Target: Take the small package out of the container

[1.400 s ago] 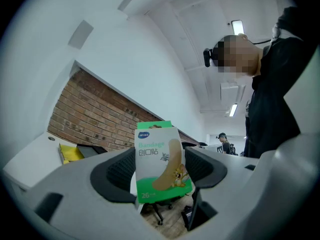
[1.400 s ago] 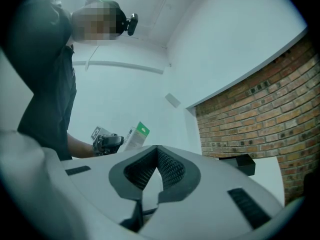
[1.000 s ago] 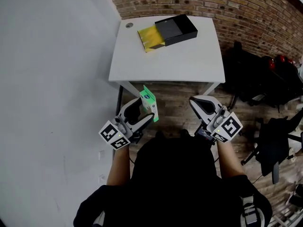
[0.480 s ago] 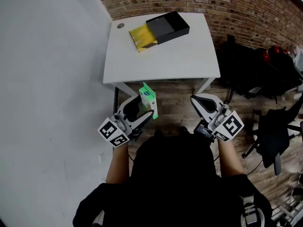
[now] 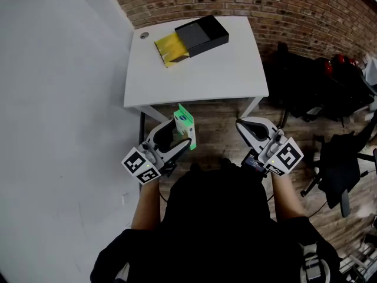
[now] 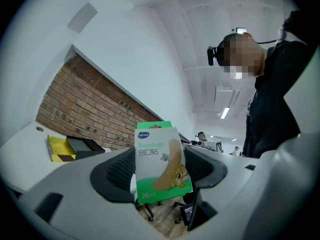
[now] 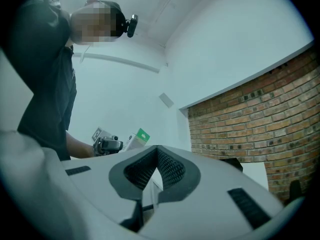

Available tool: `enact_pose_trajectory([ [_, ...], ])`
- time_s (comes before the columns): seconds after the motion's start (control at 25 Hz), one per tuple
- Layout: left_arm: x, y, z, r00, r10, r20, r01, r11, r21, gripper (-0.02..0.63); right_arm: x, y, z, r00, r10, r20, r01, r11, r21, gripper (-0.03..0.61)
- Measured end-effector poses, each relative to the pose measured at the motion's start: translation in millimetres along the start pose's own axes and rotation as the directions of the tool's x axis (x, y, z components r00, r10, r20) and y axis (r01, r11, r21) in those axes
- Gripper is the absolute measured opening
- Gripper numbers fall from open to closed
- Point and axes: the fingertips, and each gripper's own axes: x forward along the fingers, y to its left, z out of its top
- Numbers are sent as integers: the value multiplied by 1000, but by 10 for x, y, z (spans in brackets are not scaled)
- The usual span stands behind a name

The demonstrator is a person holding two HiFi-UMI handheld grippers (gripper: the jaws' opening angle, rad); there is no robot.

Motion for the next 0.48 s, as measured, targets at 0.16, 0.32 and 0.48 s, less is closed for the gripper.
enact_pose_trajectory([
  [0.16, 154, -43, -9, 1000, 3, -6, -3, 1000, 9, 322, -93, -102, 16, 1000, 11, 6, -11, 1000, 0, 6],
  [0.32, 306, -69, -8, 1000, 15, -9, -15, 1000, 18, 322, -182, -237, 21, 1000, 24, 12, -24, 1000, 3, 5],
  [0.48, 422, -49, -54, 999, 37, -13, -37, 999, 21, 322, -226, -374, -28, 999, 43, 20, -44, 999, 13, 5],
])
